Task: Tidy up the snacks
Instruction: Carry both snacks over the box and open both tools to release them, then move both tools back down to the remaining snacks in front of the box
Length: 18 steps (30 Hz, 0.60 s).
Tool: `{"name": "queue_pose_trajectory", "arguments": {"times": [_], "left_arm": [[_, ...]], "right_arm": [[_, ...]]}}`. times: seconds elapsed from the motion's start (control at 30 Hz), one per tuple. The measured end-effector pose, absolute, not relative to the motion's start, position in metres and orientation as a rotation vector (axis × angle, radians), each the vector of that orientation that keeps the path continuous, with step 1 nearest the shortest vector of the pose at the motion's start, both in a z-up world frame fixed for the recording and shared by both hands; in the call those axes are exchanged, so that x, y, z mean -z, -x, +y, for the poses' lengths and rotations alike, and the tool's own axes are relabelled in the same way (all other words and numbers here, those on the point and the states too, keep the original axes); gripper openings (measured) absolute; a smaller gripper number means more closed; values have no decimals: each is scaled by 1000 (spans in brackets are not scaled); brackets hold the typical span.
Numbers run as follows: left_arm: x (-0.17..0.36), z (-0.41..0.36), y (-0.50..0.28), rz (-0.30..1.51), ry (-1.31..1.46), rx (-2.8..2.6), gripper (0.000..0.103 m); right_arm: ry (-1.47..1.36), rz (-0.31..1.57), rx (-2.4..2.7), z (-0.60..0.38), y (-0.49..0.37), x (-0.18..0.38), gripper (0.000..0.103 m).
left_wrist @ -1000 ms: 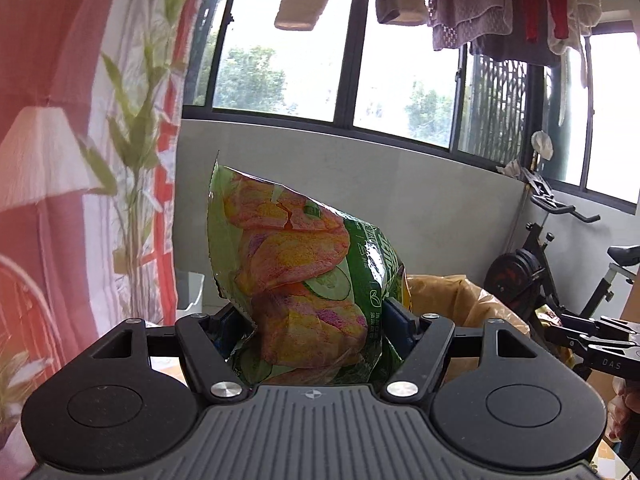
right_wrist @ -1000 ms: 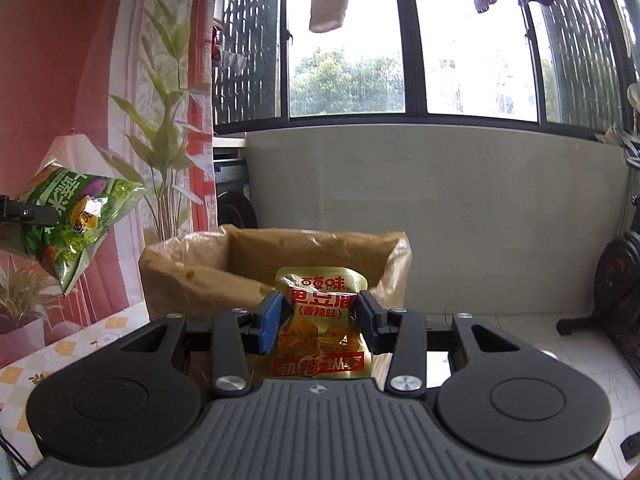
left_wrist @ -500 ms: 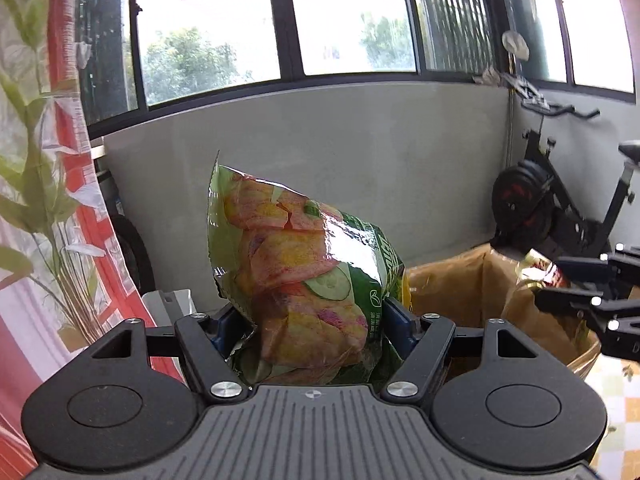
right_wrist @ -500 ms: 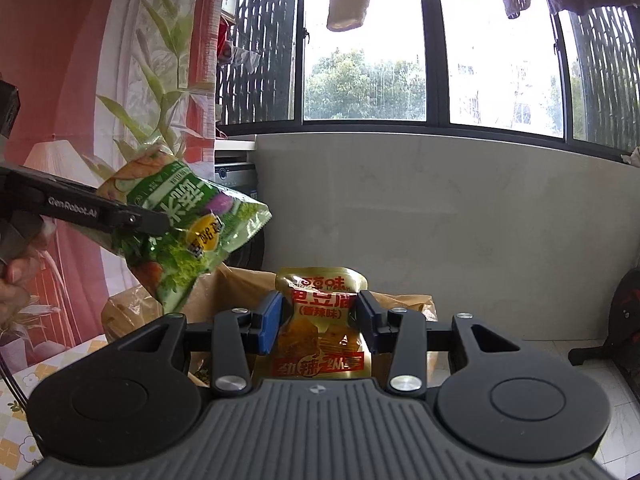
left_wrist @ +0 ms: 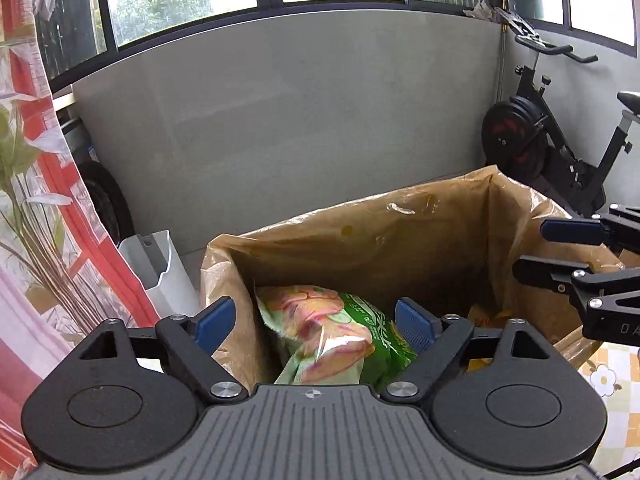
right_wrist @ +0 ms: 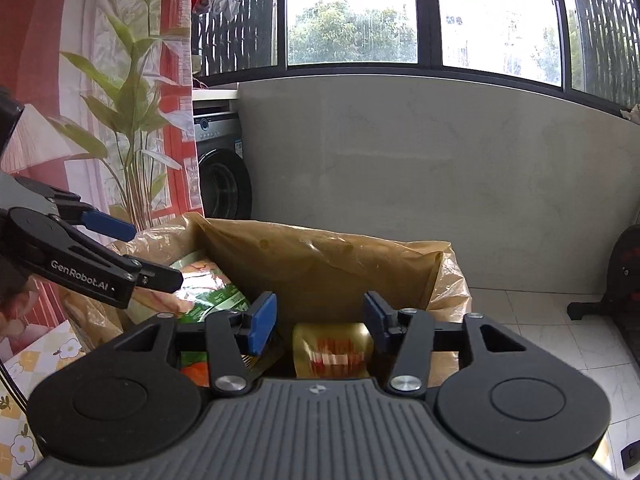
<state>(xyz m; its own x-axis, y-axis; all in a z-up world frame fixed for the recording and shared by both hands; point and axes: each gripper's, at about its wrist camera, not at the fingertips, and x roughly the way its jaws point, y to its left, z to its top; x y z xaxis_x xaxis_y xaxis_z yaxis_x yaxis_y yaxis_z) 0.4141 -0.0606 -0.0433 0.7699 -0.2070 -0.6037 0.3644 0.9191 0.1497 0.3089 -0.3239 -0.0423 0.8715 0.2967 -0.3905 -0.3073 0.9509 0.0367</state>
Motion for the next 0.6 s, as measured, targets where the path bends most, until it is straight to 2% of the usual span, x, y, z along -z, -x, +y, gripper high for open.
{"name": "queue_pose_trajectory", "arguments": {"times": [0.2, 0.37, 0.6], "left_arm": [[22, -50, -369, 537, -210, 322, 89], [8, -29, -332, 481, -149, 310, 89], [16, 5, -270, 450, -42, 287, 89]], "right_arm": [[-1, 378, -327, -330, -287, 36, 58], [-83, 328, -368, -338, -257, 27, 78], [-94, 294, -368, -340, -209, 33, 79]]}}
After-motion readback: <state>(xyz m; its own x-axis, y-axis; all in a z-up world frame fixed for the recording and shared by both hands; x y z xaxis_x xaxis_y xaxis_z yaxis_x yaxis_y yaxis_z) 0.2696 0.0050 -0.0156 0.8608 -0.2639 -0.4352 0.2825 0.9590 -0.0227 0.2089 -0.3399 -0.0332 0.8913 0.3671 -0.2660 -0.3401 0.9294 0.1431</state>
